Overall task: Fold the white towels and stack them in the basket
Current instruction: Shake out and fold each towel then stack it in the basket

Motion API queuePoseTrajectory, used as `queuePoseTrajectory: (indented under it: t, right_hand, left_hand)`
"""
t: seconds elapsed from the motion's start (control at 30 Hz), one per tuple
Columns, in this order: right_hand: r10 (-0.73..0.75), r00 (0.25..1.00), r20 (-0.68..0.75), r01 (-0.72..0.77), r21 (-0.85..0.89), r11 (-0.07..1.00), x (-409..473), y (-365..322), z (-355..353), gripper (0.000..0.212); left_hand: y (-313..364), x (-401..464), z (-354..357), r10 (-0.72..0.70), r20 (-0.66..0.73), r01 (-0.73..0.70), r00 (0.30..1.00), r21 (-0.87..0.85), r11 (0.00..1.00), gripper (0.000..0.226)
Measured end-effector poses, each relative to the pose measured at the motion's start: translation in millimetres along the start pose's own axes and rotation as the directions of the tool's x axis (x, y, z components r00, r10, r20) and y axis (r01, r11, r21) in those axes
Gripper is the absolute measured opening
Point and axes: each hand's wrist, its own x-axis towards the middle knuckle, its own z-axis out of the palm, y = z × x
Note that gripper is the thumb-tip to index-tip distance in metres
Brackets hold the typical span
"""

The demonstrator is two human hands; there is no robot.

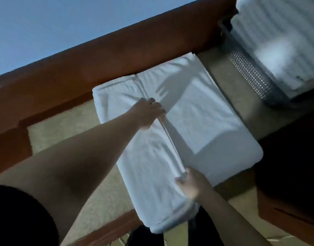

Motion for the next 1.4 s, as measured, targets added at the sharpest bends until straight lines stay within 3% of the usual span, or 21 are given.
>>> queuePoseTrajectory:
  t: [0.1, 0.23, 0.33, 0.4, 0.53, 0.63, 0.77, 0.83, 0.9, 0.97, 1.07, 1.1, 1.2, 1.27, 1.4]
  right_hand:
    - [0.004, 1.0, 0.022, -0.007, 0.136, 0.991, -13, 30, 2, 0.027]
    - [-0.018, 1.0, -0.012, 0.021, 0.351, 0.936, -34, 63, 5, 0.009]
    - [-0.025, 0.998, 0.064, -0.002, 0.394, 0.919, -43, 82, 16, 0.009]
    - [-0.01, 0.995, 0.102, -0.032, 0.402, 0.915, -50, 92, 23, 0.017]
    - [0.052, 0.998, -0.029, -0.039, 0.326, 0.945, -63, 99, 25, 0.009]
    - [0.071, 0.986, -0.15, -0.02, 0.318, 0.948, -74, 97, 25, 0.014]
    - [0.166, 0.985, -0.048, -0.147, 0.269, 0.952, -79, 102, 36, 0.015]
    - [0.2, 0.976, -0.082, -0.163, 0.33, 0.93, -79, 107, 40, 0.009]
    - [0.256, 0.953, -0.161, -0.152, 0.477, 0.866, -79, 109, 45, 0.006]
    - [0.346, 0.922, -0.173, -0.157, 0.65, 0.743, -81, 113, 57, 0.022]
    - [0.434, 0.901, -0.021, -0.163, 0.91, 0.381, -86, 112, 85, 0.069]
    - [0.443, 0.896, 0.041, -0.172, 0.951, 0.259, -87, 110, 99, 0.076]
    - [0.375, 0.892, 0.254, -0.263, 0.964, -0.03, -93, 91, 140, 0.035]
    - [0.277, 0.882, 0.381, -0.381, 0.923, -0.055, -96, 80, 173, 0.035]
    - [0.169, 0.914, 0.369, -0.375, 0.927, 0.002, -101, 55, 207, 0.029]
  left_hand:
    - [-17, 20, -16, 0.124, 0.037, -0.126, 0.992, 0.059, 0.99, 0.057]
    - [-35, 35, -35, 0.234, 0.212, -0.282, 0.949, 0.238, 0.929, 0.031]
    - [-56, 40, -42, 0.219, 0.335, -0.338, 0.916, 0.354, 0.872, 0.038]
    - [-76, 43, -43, 0.146, 0.379, -0.301, 0.914, 0.393, 0.869, 0.042]
    - [-119, 50, -50, -0.07, 0.266, -0.046, 0.961, 0.406, 0.913, 0.037]
    - [-132, 51, -60, -0.079, 0.101, 0.027, 0.992, 0.435, 0.9, 0.031]
    - [-133, 47, -48, -0.097, -0.026, 0.099, 0.995, 0.425, 0.9, 0.032]
    - [-121, 41, -34, -0.153, -0.05, 0.161, 0.987, 0.354, 0.921, 0.043]
    - [-92, 26, -20, -0.178, -0.109, 0.196, 0.978, 0.184, 0.963, 0.055]
    - [-48, -6, -4, -0.14, -0.168, 0.141, 0.976, -0.005, 0.99, 0.061]
    - [29, -78, 30, -0.071, -0.201, 0.027, 0.977, -0.211, 0.977, 0.066]
    - [55, -106, 42, -0.055, -0.189, 0.005, 0.98, -0.254, 0.967, 0.069]
    - [115, -180, 81, -0.068, -0.132, 0.017, 0.989, -0.356, 0.934, 0.075]
    - [135, -211, 100, -0.105, -0.103, 0.056, 0.989, -0.391, 0.919, 0.08]
    - [149, -246, 118, -0.144, -0.044, 0.111, 0.989, -0.429, 0.896, 0.092]
